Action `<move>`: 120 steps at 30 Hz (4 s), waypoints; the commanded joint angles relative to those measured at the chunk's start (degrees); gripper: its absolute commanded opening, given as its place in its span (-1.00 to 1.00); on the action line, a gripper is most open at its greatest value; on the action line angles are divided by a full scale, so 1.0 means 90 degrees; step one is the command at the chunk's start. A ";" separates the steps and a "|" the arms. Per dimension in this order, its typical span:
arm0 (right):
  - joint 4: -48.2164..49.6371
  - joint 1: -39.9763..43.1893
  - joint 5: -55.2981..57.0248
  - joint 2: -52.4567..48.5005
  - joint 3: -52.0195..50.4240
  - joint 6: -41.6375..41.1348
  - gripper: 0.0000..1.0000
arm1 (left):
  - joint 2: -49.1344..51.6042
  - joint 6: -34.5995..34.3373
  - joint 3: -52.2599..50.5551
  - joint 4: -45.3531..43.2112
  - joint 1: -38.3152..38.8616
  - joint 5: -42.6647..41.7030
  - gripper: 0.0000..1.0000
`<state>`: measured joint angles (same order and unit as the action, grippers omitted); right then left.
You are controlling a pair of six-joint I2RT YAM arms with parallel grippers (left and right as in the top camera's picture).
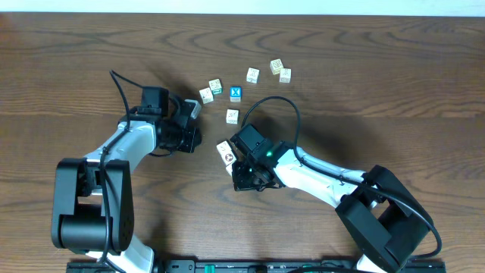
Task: Lift 3 blocks
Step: 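Move the left gripper forward to the left end of the lying row, then bring both grippers to opposite ends of the lying three-block row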
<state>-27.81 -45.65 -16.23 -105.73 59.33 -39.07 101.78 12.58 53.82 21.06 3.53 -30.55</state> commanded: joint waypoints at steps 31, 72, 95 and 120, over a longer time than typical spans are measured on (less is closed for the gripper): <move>0.0104 0.0063 -0.0087 -0.0090 -0.0058 -0.0299 -0.98 | 0.1110 0.0984 0.0974 -0.0085 0.0427 -0.0991 -0.86; 0.0423 0.0233 0.0083 -0.0090 -0.0058 -0.0294 -0.98 | 0.1110 0.1127 0.0974 0.0296 0.0809 -0.1219 -0.85; 0.0423 0.0454 0.0153 -0.0090 -0.0058 -0.0100 -0.97 | 0.1110 0.1122 0.0920 0.0605 0.0814 -0.1205 -0.86; 0.0427 0.0969 0.0296 -0.0090 -0.0058 0.0272 -0.98 | 0.1110 0.1120 0.0920 0.0855 0.0816 -0.1207 -0.86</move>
<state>-24.73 -38.06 -13.96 -105.75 58.41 -38.33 111.44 21.50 62.11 28.08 10.20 -38.72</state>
